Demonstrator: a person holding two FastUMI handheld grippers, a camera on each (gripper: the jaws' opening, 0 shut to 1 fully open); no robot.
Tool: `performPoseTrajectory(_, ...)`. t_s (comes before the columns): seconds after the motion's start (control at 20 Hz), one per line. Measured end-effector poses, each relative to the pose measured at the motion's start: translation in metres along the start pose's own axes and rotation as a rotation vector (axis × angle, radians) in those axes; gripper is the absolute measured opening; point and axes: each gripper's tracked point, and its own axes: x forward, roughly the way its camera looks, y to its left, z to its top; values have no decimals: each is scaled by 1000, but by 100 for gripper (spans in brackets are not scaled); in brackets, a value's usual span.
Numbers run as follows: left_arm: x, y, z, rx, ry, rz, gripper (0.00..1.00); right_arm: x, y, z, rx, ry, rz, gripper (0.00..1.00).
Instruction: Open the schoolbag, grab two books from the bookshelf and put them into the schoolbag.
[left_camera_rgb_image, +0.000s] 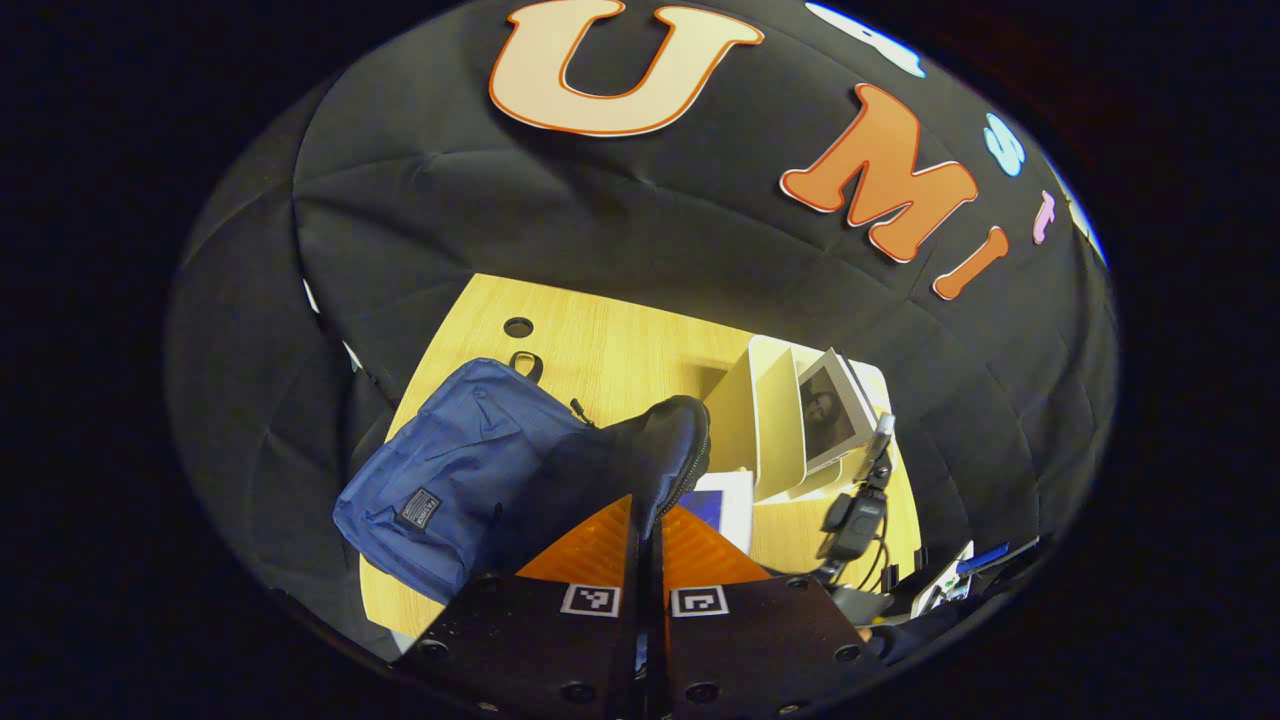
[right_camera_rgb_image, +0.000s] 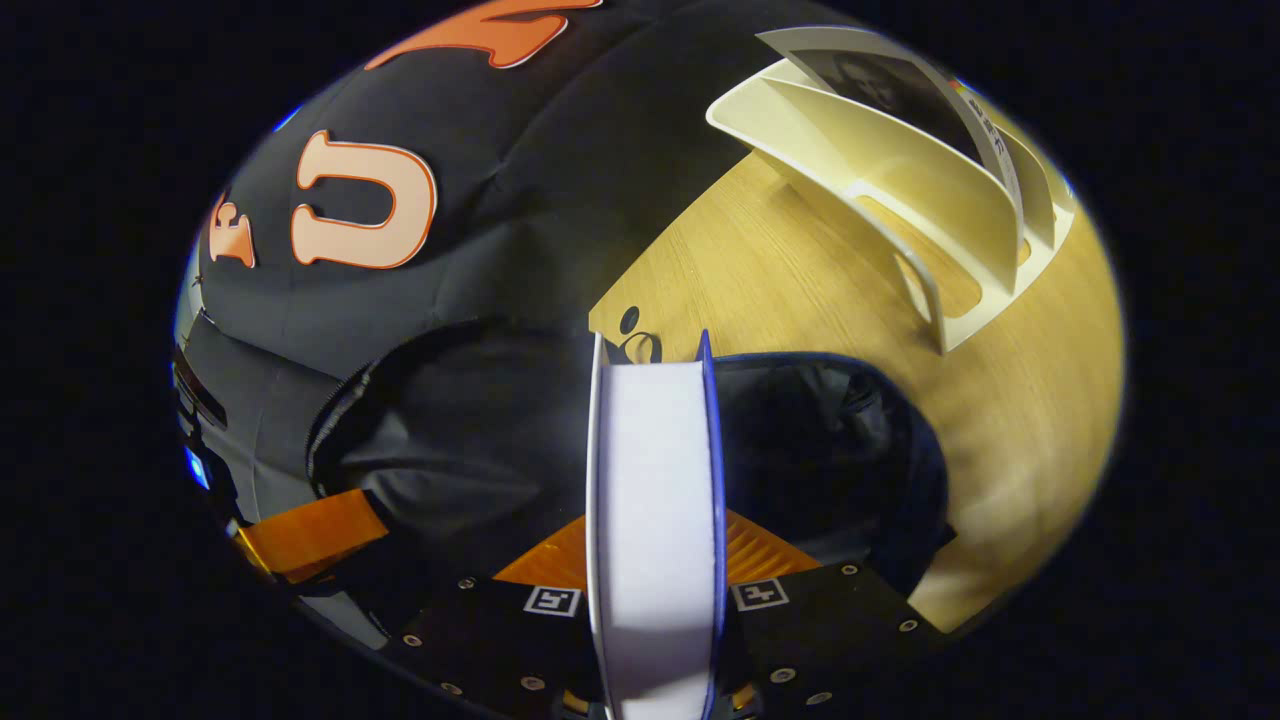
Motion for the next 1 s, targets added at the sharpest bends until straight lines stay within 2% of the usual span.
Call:
performPoseTrajectory(0.4,4,-7,-5,14,23,-59,4,59,-2,-18,55,34,14,40)
performPoseTrajectory(0.6,5,-5,-4,12,17,-54,5,80,0,-24,105,63,37,41)
performPoseTrajectory(0.75,4,-2,-4,-1,14,-54,5,80,-2,-33,124,107,6,42)
performPoseTrajectory(0.85,2,3,-6,-1,7,-45,5,72,-15,-48,138,177,-84,49)
performPoseTrajectory(0.9,2,4,-7,-4,4,-42,5,68,-22,-53,135,219,-128,59)
performPoseTrajectory(0.95,2,6,-7,-9,2,-43,5,59,-30,-57,110,246,-170,52)
performPoseTrajectory(1.0,2,6,-9,-12,0,-43,5,52,-33,-57,89,254,-187,75)
